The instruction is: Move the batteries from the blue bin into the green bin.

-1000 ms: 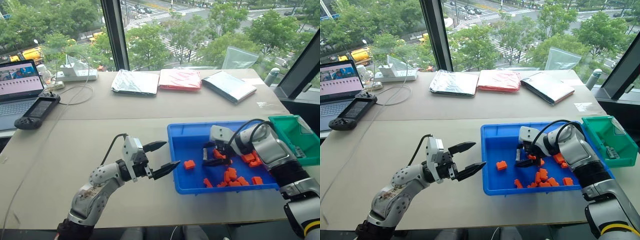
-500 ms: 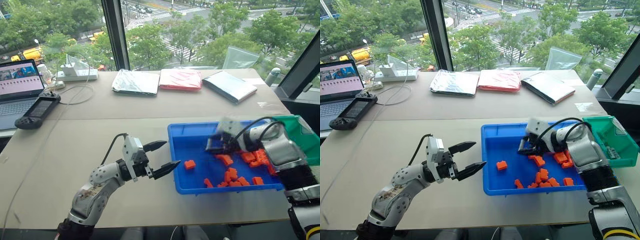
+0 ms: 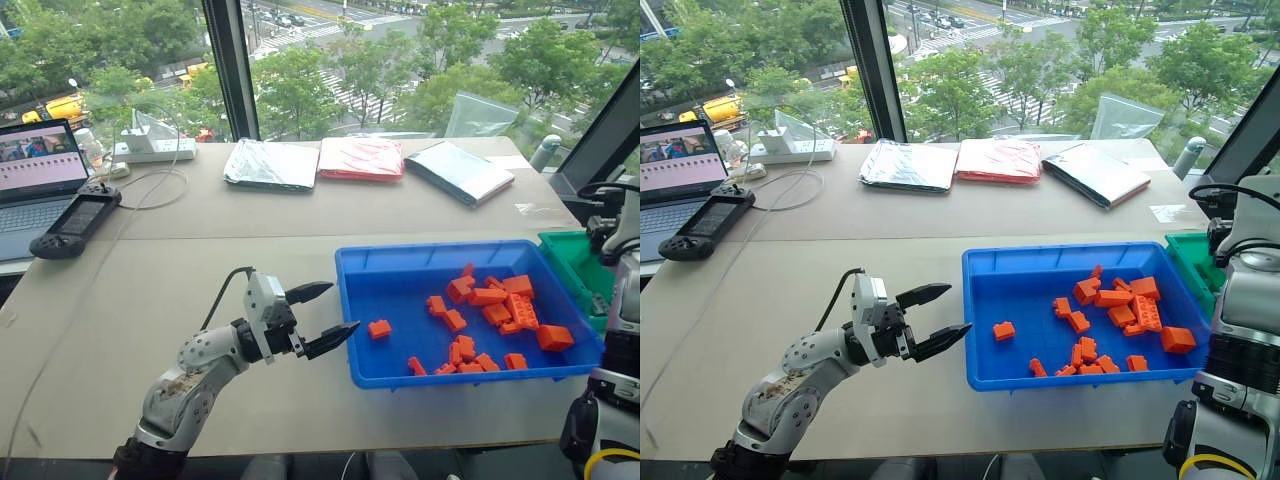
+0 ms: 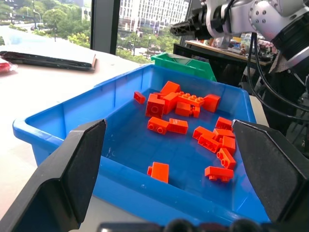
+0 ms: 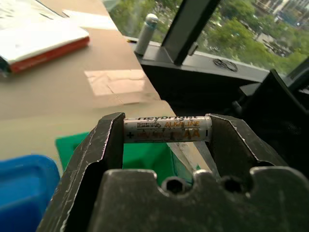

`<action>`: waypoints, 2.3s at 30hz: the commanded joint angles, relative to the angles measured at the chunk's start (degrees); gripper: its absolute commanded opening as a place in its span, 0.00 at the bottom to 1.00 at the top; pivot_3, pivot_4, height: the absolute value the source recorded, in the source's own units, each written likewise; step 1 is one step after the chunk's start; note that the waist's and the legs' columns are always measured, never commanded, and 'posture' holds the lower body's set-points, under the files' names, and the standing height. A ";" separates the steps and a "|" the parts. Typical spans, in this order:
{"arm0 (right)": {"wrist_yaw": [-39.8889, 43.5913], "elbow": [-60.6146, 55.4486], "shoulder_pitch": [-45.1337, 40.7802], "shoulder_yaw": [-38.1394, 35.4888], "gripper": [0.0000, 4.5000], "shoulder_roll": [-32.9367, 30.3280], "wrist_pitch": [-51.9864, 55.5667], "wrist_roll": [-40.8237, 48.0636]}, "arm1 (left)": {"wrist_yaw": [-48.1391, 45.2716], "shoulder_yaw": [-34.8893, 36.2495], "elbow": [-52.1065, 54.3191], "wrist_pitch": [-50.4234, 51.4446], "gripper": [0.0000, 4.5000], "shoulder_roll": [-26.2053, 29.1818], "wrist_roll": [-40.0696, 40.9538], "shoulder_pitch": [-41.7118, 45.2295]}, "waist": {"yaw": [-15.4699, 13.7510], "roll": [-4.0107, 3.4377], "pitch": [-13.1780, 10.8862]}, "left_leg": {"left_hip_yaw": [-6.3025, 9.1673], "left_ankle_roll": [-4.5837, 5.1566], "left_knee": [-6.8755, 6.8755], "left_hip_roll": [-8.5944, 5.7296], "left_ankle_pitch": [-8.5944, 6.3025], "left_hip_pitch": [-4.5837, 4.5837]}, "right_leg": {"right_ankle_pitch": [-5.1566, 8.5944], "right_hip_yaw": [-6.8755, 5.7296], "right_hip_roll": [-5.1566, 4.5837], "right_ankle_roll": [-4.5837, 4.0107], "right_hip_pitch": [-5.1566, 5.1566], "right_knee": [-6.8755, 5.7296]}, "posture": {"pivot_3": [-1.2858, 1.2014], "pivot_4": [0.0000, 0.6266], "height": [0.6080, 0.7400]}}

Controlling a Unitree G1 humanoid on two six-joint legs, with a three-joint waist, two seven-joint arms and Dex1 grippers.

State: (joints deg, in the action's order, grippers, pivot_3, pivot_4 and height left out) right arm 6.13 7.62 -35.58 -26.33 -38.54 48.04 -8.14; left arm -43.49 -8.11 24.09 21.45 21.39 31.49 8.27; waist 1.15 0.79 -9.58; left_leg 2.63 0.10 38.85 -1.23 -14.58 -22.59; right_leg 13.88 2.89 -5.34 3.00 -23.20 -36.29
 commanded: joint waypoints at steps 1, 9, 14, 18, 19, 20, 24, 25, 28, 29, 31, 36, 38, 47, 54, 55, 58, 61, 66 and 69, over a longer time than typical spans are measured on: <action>-3.34 0.70 -1.47 -2.46 0.56 -0.96 -1.48 0.83 | -0.46 0.01 1.48 -1.18 1.00 -0.24 0.02 0.38 | 0.12 0.00 0.00 | -0.02 0.00 -0.02 0.02 0.00 0.04 | 0.00 0.03 0.02 0.00 0.01 -0.01 | 0.52 0.24 1.00; -2.73 1.91 -2.92 -2.27 0.99 -2.95 -3.63 3.84 | -0.64 0.17 1.27 -1.36 1.00 -0.29 -0.05 0.30 | 0.04 0.00 0.00 | -0.41 0.01 -0.02 0.04 0.00 0.08 | 0.00 0.05 0.05 0.00 0.05 -0.01 | 0.52 0.24 1.00; 1.33 -1.09 -3.87 -1.23 0.99 -4.03 -7.45 7.25 | -0.49 0.26 1.27 -1.27 1.00 -0.43 0.00 0.39 | -0.06 0.00 0.00 | -0.53 0.01 -0.01 0.06 0.00 0.08 | 0.00 0.06 0.04 0.00 0.06 0.03 | 0.52 0.24 1.00; 13.46 -9.45 -1.49 1.62 0.99 -4.24 -10.15 15.07 | -0.59 0.35 1.26 -1.36 1.00 -0.40 -0.03 0.33 | 0.19 0.00 0.00 | -0.55 0.02 -0.03 0.09 -0.01 0.09 | 0.00 0.07 0.07 0.00 0.05 0.03 | 0.52 0.24 1.00; 16.41 -12.00 -0.11 2.16 0.99 -4.34 -10.00 16.91 | -0.66 0.37 1.19 -1.42 1.00 -0.39 -0.03 0.32 | 0.18 0.00 0.00 | -0.55 0.02 -0.03 0.10 -0.01 0.09 | 0.00 0.08 0.08 0.00 0.05 0.03 | 0.52 0.24 1.00; 17.89 -13.53 0.91 2.39 0.99 -4.48 -9.77 17.91 | -0.73 0.40 1.14 -1.46 1.00 -0.37 -0.03 0.29 | 0.17 0.00 0.00 | -0.53 0.03 -0.06 0.11 -0.01 0.10 | 0.00 0.08 0.09 0.00 0.06 0.04 | 0.52 0.24 1.00; 29.82 -26.52 12.18 4.79 0.99 -5.87 -6.69 26.48 | -0.94 0.46 0.81 -1.74 1.00 -0.47 -0.07 0.12 | -0.48 0.01 0.00 | -0.41 0.06 -0.03 0.13 -0.04 0.09 | 0.01 0.00 0.09 0.01 0.14 0.10 | 0.52 0.24 1.00; 32.22 -29.36 15.36 5.02 0.99 -6.36 -6.54 28.12 | -0.99 0.51 0.80 -1.77 1.00 -0.46 -0.06 0.08 | -0.63 0.01 0.00 | -0.37 0.07 -0.02 0.13 -0.04 0.06 | 0.01 0.00 0.07 0.01 0.13 0.13 | 0.52 0.24 1.00; 38.16 -35.91 25.13 3.86 0.99 -7.41 -4.72 33.45 | -1.09 0.71 0.75 -1.84 1.00 -0.36 -0.02 0.03 | -1.00 0.01 -0.01 | -0.03 0.08 0.00 0.11 -0.05 -0.01 | 0.01 -0.01 0.03 0.03 0.11 0.16 | 0.52 0.24 1.00; 39.53 -37.34 27.78 3.28 0.99 -7.66 -4.65 34.72 | -1.10 0.75 0.75 -1.85 1.00 -0.35 -0.02 0.03 | -1.07 0.01 -0.01 | 0.03 0.08 0.01 0.10 -0.05 -0.03 | 0.00 -0.01 0.02 0.04 0.10 0.16 | 0.52 0.24 1.00; 41.73 -39.77 32.19 2.41 0.99 -7.79 -5.78 36.53 | -0.99 0.82 0.81 -1.77 1.00 -0.35 -0.01 0.02 | -1.03 0.01 -0.01 | 0.05 0.08 0.03 0.07 -0.05 -0.01 | 0.00 0.00 0.02 0.05 0.10 0.15 | 0.52 0.24 1.00; 39.98 -39.69 35.15 2.57 0.99 -7.16 -7.50 35.85 | 0.32 1.32 0.89 -1.19 1.00 -0.68 0.00 0.03 | -0.31 0.05 -0.03 | 0.04 0.08 0.04 0.11 -0.04 0.32 | 0.00 0.02 0.12 0.03 0.37 0.09 | 0.52 0.24 1.00; 39.42 -39.61 35.30 2.58 0.99 -6.91 -7.57 36.23 | 0.50 1.46 0.75 -1.12 1.00 -0.66 0.05 0.08 | -0.33 0.06 -0.03 | 0.06 0.08 0.04 0.13 -0.04 0.46 | 0.00 0.01 0.15 0.03 0.54 0.12 | 0.52 0.24 1.00; 30.25 -39.09 35.24 3.45 0.99 -2.11 -8.89 33.08 | 10.62 3.32 -1.45 1.14 1.00 -3.06 -3.90 1.28 | -0.46 0.06 -0.03 | 0.14 0.08 0.02 0.08 -0.05 0.46 | 0.01 -0.03 0.11 0.05 0.61 0.19 | 0.52 0.24 1.00; 9.21 -35.64 32.59 4.51 0.99 4.65 -14.03 17.22 | 35.62 10.35 -4.94 4.76 1.00 -14.14 -11.50 7.24 | -0.63 0.13 -0.05 | 0.21 0.03 0.05 0.01 -0.02 0.42 | -0.01 -0.06 0.07 0.10 0.61 0.18 | 0.52 0.24 1.00; 7.17 -35.02 32.77 5.36 0.99 4.86 -15.31 14.70 | 37.69 11.02 -5.78 4.55 1.00 -14.98 -12.48 7.99 | -0.64 0.13 -0.05 | 0.21 0.03 0.02 0.00 -0.02 0.41 | -0.01 -0.06 0.07 0.10 0.58 0.18 | 0.52 0.24 1.00; 4.38 -33.70 31.68 5.21 0.99 7.67 -16.76 13.87 | 41.19 11.23 -7.82 3.34 1.00 -15.93 -16.09 8.89 | -0.66 0.14 -0.04 | 0.20 0.03 -0.01 -0.01 -0.02 0.36 | -0.01 -0.07 0.07 0.09 0.52 0.19 | 0.52 0.24 1.00; 3.93 -32.14 30.57 6.59 0.99 8.44 -17.68 12.60 | 42.75 11.24 -8.83 3.03 1.00 -16.56 -17.63 9.39 | -0.50 0.14 -0.04 | 0.18 0.02 -0.03 -0.02 -0.01 0.35 | -0.01 -0.03 0.07 0.09 0.48 0.18 | 0.52 0.24 1.00; 4.25 -30.86 29.83 8.61 0.99 8.30 -18.71 10.84 | 43.28 11.48 -8.73 2.66 1.00 -17.26 -18.35 9.23 | -0.49 0.14 -0.04 | 0.18 0.01 -0.03 -0.02 -0.01 0.36 | -0.01 -0.04 0.06 0.09 0.49 0.17 | 0.52 0.24 1.00; 4.38 -30.63 29.42 8.99 0.99 8.53 -18.90 10.45 | 43.25 11.72 -8.85 2.46 1.00 -17.31 -18.76 9.37 | -0.48 0.14 -0.04 | 0.18 0.01 -0.02 -0.02 -0.01 0.35 | -0.01 -0.04 0.06 0.09 0.49 0.18 | 0.52 0.24 1.00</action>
State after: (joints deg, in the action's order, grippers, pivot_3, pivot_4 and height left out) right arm 10.98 -21.91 -5.35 -16.51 -29.84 30.72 3.02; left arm -0.51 3.12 13.86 25.54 4.14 13.37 16.91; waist 0.66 0.92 -9.62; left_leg 2.81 0.12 38.83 -1.25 -14.59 -22.24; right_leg 13.87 2.85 -5.27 3.09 -22.71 -36.12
